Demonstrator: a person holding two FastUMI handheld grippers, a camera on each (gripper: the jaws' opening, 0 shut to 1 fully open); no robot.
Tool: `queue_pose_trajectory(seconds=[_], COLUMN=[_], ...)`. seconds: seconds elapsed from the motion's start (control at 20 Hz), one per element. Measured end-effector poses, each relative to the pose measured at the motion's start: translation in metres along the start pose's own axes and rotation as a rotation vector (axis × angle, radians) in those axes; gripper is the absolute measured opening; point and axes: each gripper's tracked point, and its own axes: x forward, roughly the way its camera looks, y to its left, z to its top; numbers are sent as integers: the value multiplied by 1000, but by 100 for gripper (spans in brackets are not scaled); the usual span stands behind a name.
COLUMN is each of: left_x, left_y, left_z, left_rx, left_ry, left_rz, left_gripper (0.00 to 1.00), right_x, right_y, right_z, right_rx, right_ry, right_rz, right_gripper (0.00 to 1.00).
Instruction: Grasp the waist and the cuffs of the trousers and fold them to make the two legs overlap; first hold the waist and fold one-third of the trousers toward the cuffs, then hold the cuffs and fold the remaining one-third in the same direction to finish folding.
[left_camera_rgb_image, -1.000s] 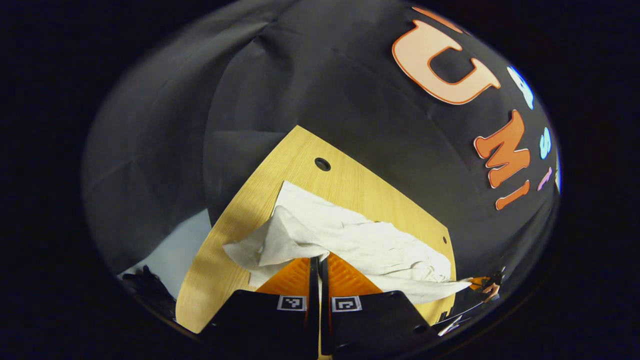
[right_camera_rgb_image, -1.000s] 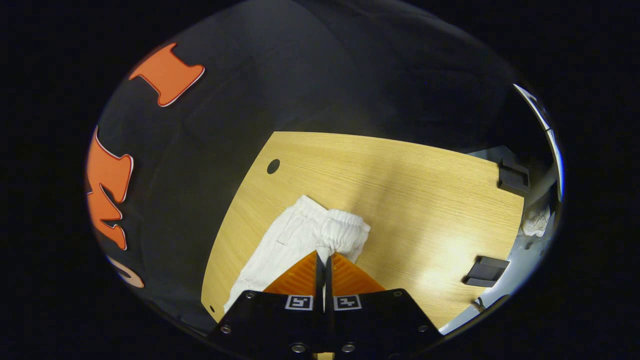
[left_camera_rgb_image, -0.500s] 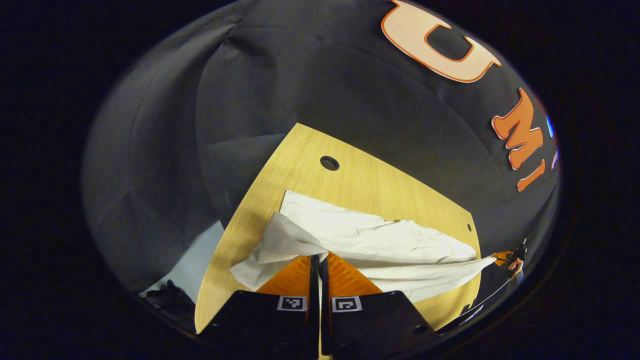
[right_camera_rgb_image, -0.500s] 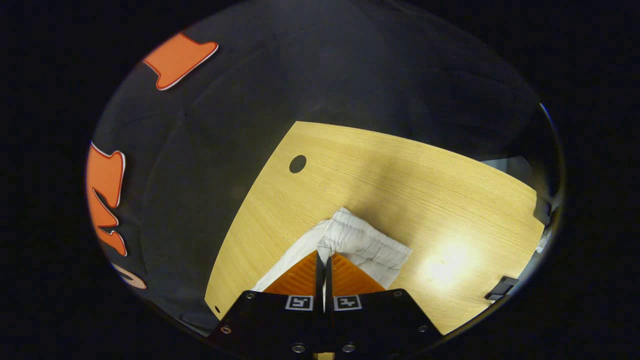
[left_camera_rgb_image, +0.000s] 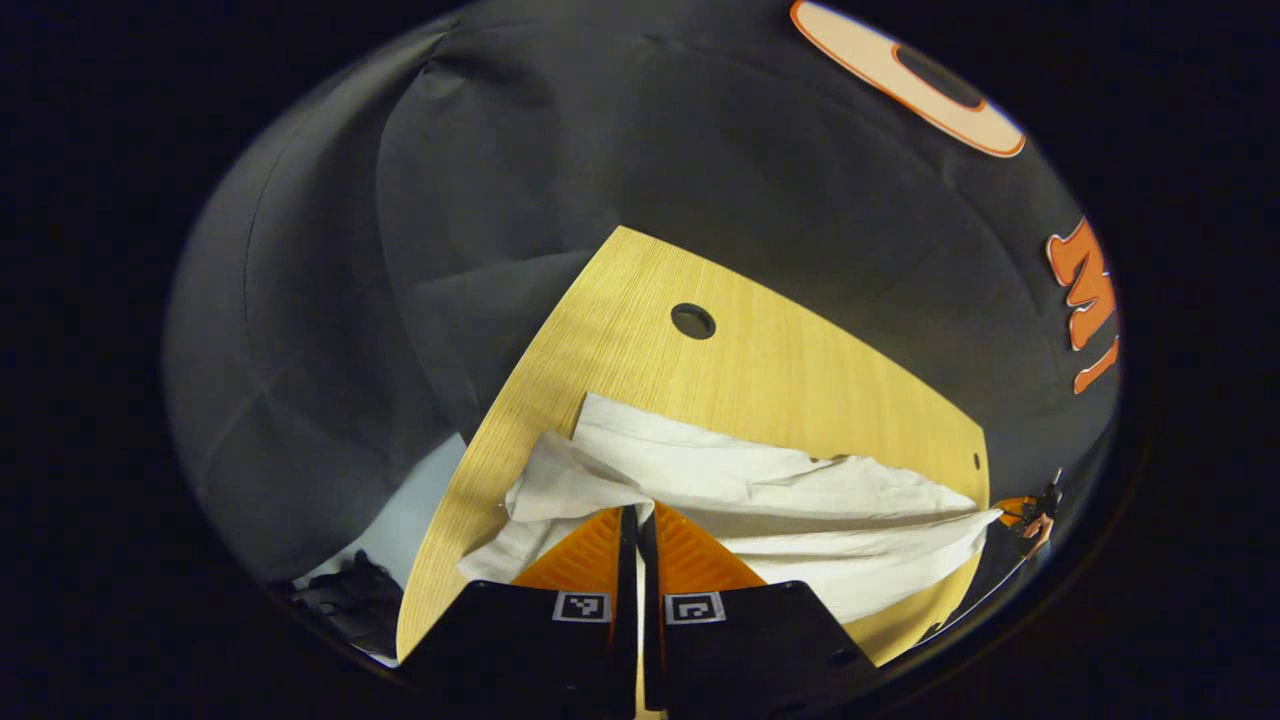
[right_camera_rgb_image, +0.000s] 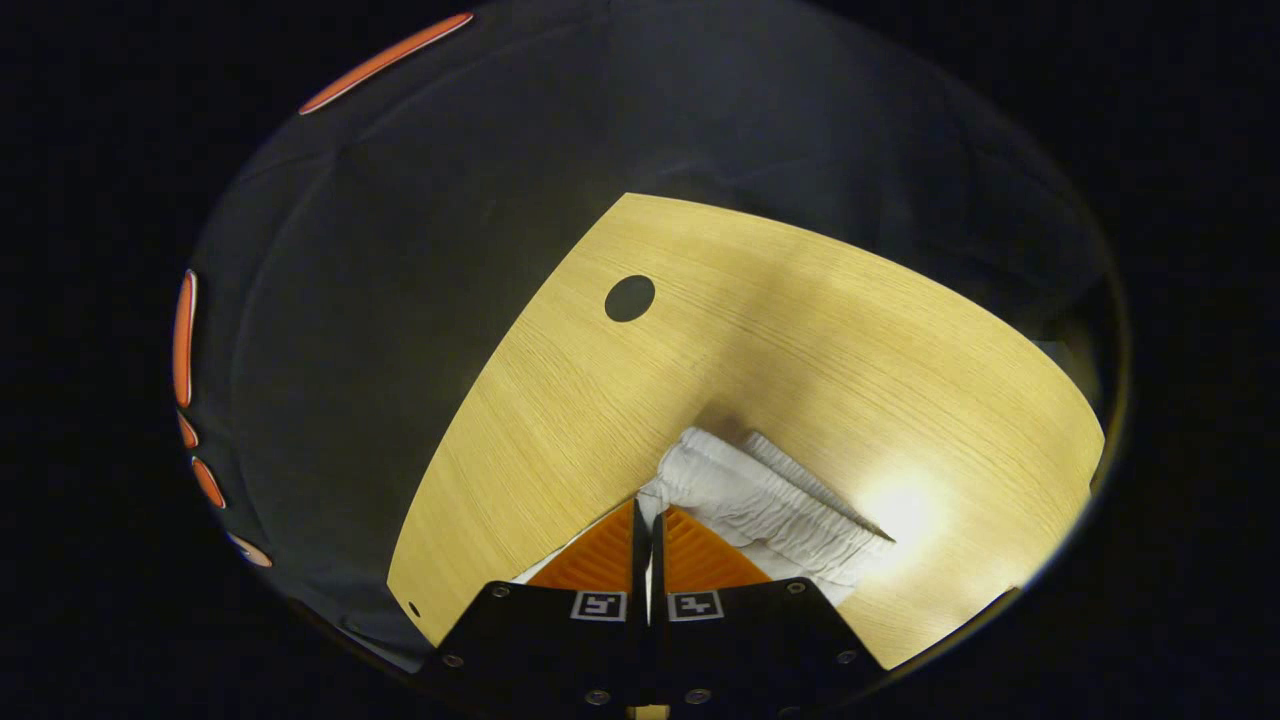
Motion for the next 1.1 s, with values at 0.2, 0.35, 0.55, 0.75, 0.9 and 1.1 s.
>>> queue_pose_trajectory(seconds=[0.2, 0.35, 0.55, 0.75, 0.9, 1.1], left_x=[12, 20, 26, 16, 3, -16], left_y=[3, 7, 25, 13, -1, -23], left_z=[1, 8, 12, 17, 17, 17], left_rx=[7, -53, -61, -18, 30, 89], left_ry=[27, 12, -15, -45, -49, -55], left_rz=[40, 49, 128, 125, 117, 89], left_gripper=[9, 14, 19, 33, 53, 76], right_x=[6, 4, -1, -5, -20, -32], right_y=[12, 12, 24, 26, 3, -44], right_z=[9, 9, 12, 23, 30, 25], right_rx=[81, 117, 160, 118, 47, -32], right_ry=[9, 9, -10, -85, -114, -129], right_rz=[63, 65, 171, 198, 140, 11], right_gripper=[1, 1, 2, 36, 65, 87])
